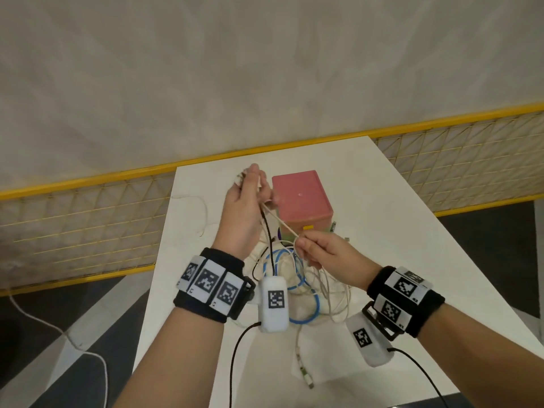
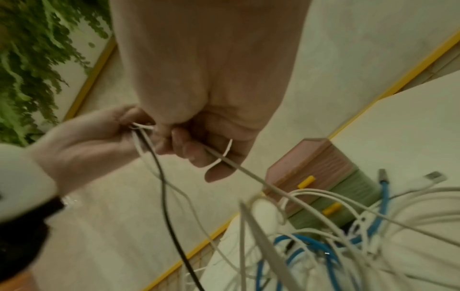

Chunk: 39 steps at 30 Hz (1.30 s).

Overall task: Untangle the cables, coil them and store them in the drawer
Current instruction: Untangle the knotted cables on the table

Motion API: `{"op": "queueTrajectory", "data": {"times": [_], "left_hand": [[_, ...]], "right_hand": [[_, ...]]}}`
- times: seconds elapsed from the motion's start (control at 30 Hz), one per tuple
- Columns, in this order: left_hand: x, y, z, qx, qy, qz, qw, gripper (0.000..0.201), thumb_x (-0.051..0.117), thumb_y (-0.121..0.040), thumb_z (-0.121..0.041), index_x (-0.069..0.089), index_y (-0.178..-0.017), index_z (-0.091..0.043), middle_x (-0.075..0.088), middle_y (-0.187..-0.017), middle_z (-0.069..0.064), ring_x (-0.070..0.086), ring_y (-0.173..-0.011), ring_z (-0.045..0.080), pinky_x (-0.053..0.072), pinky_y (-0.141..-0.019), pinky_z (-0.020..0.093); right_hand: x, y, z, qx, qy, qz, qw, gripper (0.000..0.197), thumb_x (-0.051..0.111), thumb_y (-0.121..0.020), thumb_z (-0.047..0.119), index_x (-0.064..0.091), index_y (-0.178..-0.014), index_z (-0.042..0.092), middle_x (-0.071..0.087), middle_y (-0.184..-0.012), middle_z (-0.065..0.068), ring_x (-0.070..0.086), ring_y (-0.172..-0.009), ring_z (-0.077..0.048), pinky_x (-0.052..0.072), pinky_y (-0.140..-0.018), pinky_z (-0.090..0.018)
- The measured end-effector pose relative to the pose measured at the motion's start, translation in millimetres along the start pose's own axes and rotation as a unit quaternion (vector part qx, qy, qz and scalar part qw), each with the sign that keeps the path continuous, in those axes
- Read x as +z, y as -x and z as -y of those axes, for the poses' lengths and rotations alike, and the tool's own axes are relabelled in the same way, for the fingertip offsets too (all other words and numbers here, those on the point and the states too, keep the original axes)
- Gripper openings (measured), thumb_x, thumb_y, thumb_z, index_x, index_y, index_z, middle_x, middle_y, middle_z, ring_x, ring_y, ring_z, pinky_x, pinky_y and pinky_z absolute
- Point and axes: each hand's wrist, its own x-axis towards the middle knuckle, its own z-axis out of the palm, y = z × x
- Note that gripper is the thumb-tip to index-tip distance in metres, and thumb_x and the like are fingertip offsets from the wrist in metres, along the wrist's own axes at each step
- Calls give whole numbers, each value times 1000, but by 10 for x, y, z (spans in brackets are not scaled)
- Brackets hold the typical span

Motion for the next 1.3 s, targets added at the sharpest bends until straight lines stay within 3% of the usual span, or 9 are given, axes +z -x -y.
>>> {"op": "queueTrajectory", "data": {"times": [0.2, 0.37, 0.5, 0.67, 0.77, 0.83, 1.0, 1.13, 1.3], "left_hand": [[-285, -22, -338, 54, -90, -22, 994, 27, 69, -85, -27, 52, -65, -28, 35, -47, -15, 24, -39, 4, 22, -37, 17], [-98, 172, -46, 20, -383, 147, 912, 22, 61, -94, -32, 65, -114, -26, 49, -49, -19, 36, -36, -2, 29, -45, 6], [-62, 192, 173, -11, -430, 215, 877, 25, 57, -94, -44, 69, -98, -22, 49, -57, -10, 38, -44, -1, 33, -51, 15], [-249, -10, -161, 65, -325, -69, 941, 22, 55, -95, -42, 60, -79, -28, 41, -56, -12, 32, -46, 4, 29, -40, 14], [-480, -160, -298, 94, -344, -175, 918, 22, 55, -97, -36, 57, -77, -27, 38, -57, -10, 34, -45, 4, 30, -44, 17], [-551, -185, -237, 89, -406, -158, 896, 7, 55, -98, -27, 61, -96, -26, 42, -60, -10, 39, -50, 8, 34, -48, 18], [-298, 46, 72, 114, -436, 43, 892, 55, 57, -96, -30, 35, -144, -45, 57, -84, -17, 53, -62, -12, 48, -64, 5], [-31, 190, 267, 70, -486, 210, 846, 28, 57, -94, -42, 57, -122, -37, 55, -67, -3, 44, -45, -2, 43, -52, 20], [-226, 15, 185, 111, -513, 70, 848, 17, 58, -97, -29, 57, -89, -14, 47, -58, -14, 47, -44, -2, 32, -45, 11]], "right_hand": [[-248, 120, -242, 51, 81, -39, 995, 32, 43, -100, 28, 51, -69, 24, 42, -63, 11, 38, -60, -7, 36, -63, -26], [-258, 15, 35, -3, 89, -98, 991, 30, 47, -99, 21, 57, -79, 2, 48, -61, 7, 40, -56, -1, 35, -57, -13], [-271, -44, 182, -38, 80, -93, 992, 25, 48, -98, 22, 59, -77, 13, 45, -62, -6, 40, -60, -11, 36, -57, -25], [-500, 84, -6, 26, 202, -26, 979, 28, 45, -98, 34, 54, -73, 27, 46, -57, 9, 40, -51, -4, 34, -56, -21], [-565, 192, -111, 79, 215, -5, 973, 27, 38, -101, 32, 53, -78, 28, 47, -63, 5, 39, -51, -5, 36, -58, -23], [-539, 197, -78, 78, 202, -8, 976, 27, 36, -102, 29, 53, -81, 24, 43, -62, 5, 37, -51, -5, 35, -57, -22], [-436, 63, 127, 84, 226, -1, 970, 29, 36, -101, 29, 57, -87, 16, 43, -57, 6, 43, -48, -8, 57, -58, -34], [-387, -34, 273, 46, 219, 18, 975, 24, 38, -102, 24, 58, -90, 17, 61, -77, 9, 61, -48, -16, 54, -63, -37], [-490, -33, 277, 60, 125, 15, 990, 21, 42, -101, 20, 57, -89, 13, 58, -57, 22, 53, -43, -7, 59, -63, -44]]}}
